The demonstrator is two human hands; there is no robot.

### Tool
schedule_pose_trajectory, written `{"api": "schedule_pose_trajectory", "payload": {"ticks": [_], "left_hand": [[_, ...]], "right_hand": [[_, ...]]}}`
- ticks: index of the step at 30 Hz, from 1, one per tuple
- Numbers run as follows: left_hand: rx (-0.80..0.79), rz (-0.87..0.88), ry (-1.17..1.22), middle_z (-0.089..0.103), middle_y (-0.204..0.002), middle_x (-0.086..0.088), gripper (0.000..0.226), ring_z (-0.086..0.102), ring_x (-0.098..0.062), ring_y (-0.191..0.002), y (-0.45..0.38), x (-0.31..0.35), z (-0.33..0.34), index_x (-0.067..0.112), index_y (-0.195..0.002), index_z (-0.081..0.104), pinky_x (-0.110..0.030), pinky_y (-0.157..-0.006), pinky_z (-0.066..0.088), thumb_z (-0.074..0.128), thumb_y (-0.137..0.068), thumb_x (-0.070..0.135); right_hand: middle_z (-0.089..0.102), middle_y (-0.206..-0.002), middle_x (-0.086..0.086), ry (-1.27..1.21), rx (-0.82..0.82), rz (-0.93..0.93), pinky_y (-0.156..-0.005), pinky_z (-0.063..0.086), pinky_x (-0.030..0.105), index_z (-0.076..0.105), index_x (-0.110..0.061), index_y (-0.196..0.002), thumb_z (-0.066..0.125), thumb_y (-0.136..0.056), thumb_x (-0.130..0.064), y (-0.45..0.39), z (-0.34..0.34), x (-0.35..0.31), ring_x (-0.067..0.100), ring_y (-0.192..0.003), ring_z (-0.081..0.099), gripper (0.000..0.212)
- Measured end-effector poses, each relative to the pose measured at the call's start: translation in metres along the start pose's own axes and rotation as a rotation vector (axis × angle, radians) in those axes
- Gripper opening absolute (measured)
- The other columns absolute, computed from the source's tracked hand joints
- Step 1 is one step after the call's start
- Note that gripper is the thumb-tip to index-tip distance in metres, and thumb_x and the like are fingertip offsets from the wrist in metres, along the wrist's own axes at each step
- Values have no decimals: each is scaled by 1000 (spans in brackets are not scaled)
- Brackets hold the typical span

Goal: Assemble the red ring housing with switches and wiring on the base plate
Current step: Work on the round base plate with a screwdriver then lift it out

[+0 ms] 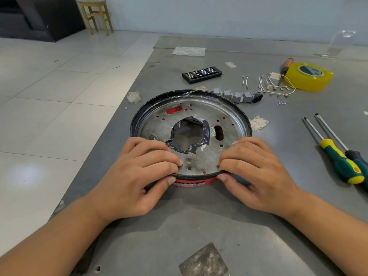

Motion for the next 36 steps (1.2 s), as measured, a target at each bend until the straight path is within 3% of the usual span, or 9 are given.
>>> {"api": "schedule_pose_trajectory", "payload": {"ticks": [19, 25, 28, 33, 36], "left_hand": [[-10, -32, -43, 72, -115, 14, 7, 64, -17, -116, -2, 3, -3, 20, -97, 72, -51, -96, 42, 66, -96, 21], [-29, -45, -249, 62, -90, 7, 24, 63, -20, -88, -16, 26, 1, 26, -109, 76, -46, -92, 46, 62, -100, 43], [-17, -58, -288, 60, -86, 5, 25, 62, -22, -81, -22, 33, 3, 28, -109, 78, -46, -83, 50, 64, -98, 45], [-12, -81, -255, 74, -108, 7, 18, 70, -21, -99, -27, 35, 5, 22, -98, 81, -44, -75, 54, 70, -93, 35], [-42, -97, -261, 76, -103, 11, 24, 72, -18, -94, -28, 34, 8, 24, -98, 80, -42, -75, 56, 67, -94, 44]], "right_hand": [[73, -98, 0, 29, -13, 10, -89, 50, 46, 76, -8, -93, 71, -92, -13, -2, 0, -3, 25, -86, 69, 7], [73, -97, -2, 39, -16, 18, -89, 49, 43, 76, -10, -95, 71, -92, -16, -2, -2, -3, 22, -89, 69, 8], [73, -98, -2, 39, -15, 22, -88, 49, 43, 76, -10, -95, 71, -92, -16, -1, -1, -3, 21, -90, 69, 8], [72, -96, -2, 45, 2, 24, -87, 49, 42, 76, -10, -94, 71, -92, -16, -1, -1, -2, 21, -88, 69, 8], [72, -93, -1, 46, 14, 27, -86, 49, 41, 76, -9, -92, 71, -92, -15, -1, -1, -2, 20, -86, 67, 8]]}}
Point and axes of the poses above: each hand's wrist, its own y-axis away from the middle knuckle, its own z-axis out of the palm, x = y × z, the point moved 5 cm from there along -y, towards the middle knuckle
